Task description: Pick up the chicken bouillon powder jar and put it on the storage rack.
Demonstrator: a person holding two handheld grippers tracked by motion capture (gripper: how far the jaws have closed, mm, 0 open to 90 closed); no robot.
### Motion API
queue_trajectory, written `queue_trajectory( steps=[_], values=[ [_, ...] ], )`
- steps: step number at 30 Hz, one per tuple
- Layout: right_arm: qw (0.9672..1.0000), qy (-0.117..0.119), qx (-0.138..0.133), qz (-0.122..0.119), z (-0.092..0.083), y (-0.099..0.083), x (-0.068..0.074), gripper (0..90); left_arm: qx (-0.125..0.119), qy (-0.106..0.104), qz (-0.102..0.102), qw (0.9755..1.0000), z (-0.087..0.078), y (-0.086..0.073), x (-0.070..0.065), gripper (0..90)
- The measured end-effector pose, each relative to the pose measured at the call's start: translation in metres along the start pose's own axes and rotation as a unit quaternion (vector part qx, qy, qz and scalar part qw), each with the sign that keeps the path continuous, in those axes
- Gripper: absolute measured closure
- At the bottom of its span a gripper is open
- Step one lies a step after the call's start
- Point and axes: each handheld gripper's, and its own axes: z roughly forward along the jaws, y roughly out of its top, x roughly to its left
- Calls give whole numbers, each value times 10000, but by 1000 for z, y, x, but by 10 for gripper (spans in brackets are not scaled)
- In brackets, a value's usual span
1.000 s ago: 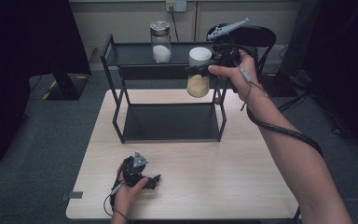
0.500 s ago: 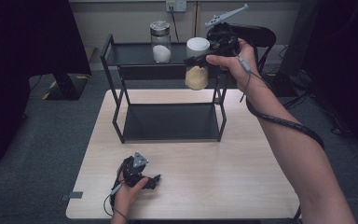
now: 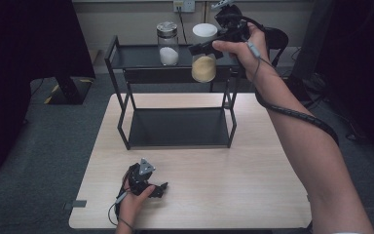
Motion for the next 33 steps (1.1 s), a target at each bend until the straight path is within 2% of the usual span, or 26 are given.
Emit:
queue_trajectory(
  steps=[13,19,25,33],
  values=[
    [9995,-293,-32,82,2,18,-10,344,-2,-1,1,10000,0,0,0,0],
    [9990,-383,-113,200,4,23,-18,344,-2,1,0,10000,0,0,0,0],
    [9983,-501,-70,274,12,26,-24,344,-1,-3,-3,10000,0,0,0,0],
    [9970,-626,-72,453,25,23,-39,343,-2,0,-4,10000,0,0,0,0]
  ],
)
